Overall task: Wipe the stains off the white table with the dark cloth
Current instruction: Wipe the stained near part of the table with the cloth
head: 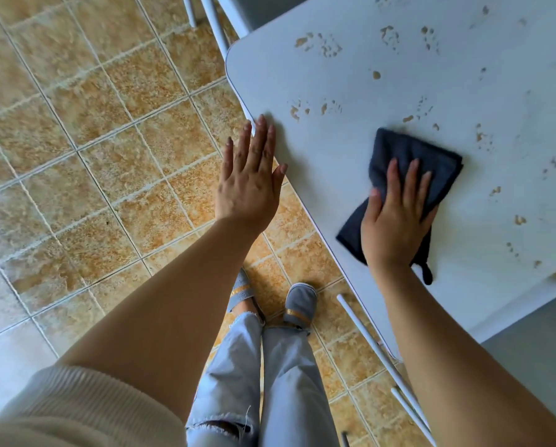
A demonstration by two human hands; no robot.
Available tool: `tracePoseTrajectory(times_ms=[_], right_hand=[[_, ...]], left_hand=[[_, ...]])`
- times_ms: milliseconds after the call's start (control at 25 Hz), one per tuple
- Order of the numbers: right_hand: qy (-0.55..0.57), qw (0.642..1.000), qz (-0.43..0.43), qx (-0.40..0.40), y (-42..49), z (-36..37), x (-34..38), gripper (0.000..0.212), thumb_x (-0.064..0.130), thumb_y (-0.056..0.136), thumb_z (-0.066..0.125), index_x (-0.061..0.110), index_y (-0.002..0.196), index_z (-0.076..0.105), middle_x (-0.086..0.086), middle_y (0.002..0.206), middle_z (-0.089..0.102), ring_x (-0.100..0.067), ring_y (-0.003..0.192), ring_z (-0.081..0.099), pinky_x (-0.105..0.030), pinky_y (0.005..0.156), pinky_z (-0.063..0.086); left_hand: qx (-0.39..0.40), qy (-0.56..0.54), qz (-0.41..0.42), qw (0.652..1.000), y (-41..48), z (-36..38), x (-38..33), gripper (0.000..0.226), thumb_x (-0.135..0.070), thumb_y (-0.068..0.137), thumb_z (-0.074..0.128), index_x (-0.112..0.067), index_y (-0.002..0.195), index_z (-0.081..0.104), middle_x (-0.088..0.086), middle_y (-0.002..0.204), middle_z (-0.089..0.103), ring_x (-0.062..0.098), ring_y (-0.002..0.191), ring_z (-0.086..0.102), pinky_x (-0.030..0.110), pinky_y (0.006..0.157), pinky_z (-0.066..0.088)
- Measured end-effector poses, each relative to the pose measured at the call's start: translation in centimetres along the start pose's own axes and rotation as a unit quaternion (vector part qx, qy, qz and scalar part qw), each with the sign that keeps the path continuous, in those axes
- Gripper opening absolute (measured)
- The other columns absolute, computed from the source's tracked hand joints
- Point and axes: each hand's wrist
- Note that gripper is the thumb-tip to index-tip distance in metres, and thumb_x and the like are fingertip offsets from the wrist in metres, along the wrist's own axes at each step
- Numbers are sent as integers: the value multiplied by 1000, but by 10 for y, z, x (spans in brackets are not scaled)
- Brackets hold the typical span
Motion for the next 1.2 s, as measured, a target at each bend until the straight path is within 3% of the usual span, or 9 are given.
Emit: tracePoseTrajectory(times_ms=[80,160,320,520,680,800,880,1040,1200], right_hand=[[24,998,64,-4,30,2,30,55,40,103,35,27,156,31,-2,167,21,-27,155,16,-63,119,21],[26,998,61,3,41,8,63,55,41,104,35,29,157,28,-1,167,17,-26,155,12,-62,119,18],[8,998,-55,-30,10,15,86,52,42,104,36,26,154,37,-5,163,31,-29,152,26,-61,116,28],[-26,988,-150,1,-34,7,15,52,43,106,32,29,157,30,-2,165,27,-25,153,23,-57,119,27],[-37,995,-94,-14,-19,1,-18,52,43,106,35,26,155,34,-5,164,29,-27,152,25,-60,117,29],[-14,999,-22,-27,15,5,12,53,44,105,33,27,156,33,-4,165,27,-28,153,22,-62,117,26],[1,999,-18,-29,36,9,44,53,45,106,32,28,156,32,-4,165,26,-28,153,21,-61,118,25],[-1,995,-95,-35,36,14,74,52,45,107,33,27,155,34,-4,163,30,-28,152,26,-60,117,28],[-20,975,-222,16,1,5,33,54,43,106,37,28,157,29,-3,165,26,-27,153,22,-57,120,24]], left_hand=[[-1,-2,2,1000,0,-1,1,59,-41,105,18,-15,156,4,1,163,-3,18,149,-7,39,121,-4],[-1,0,9,1000,1,-2,3,58,-41,106,18,-15,156,4,1,163,-2,19,150,-7,39,121,-5],[1,6,7,1000,3,-4,4,59,-42,105,16,-16,156,3,0,163,-2,18,149,-7,40,121,-4],[-9,-2,-14,1000,2,1,-2,60,-43,105,20,-16,156,3,2,163,-1,19,150,-4,41,122,-1],[-13,13,-15,1000,2,5,-3,63,-46,104,22,-15,156,4,3,163,0,21,150,-1,42,122,1],[-20,21,-15,999,4,3,-1,62,-45,104,24,-15,156,7,3,163,3,21,150,1,41,122,1],[-23,24,-13,999,8,1,-1,60,-43,105,23,-14,156,8,3,163,4,21,150,1,41,122,0],[-26,25,-58,998,33,-5,-1,58,-41,105,19,-18,156,6,0,163,2,20,150,-2,38,121,-5],[-29,22,-96,995,60,-9,2,58,-41,105,16,-18,156,3,1,163,0,20,150,-4,39,121,-5]])
Point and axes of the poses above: each hand's wrist, its own y-axis towards the middle knuckle, its own z-axis out of the palm, x = y × z
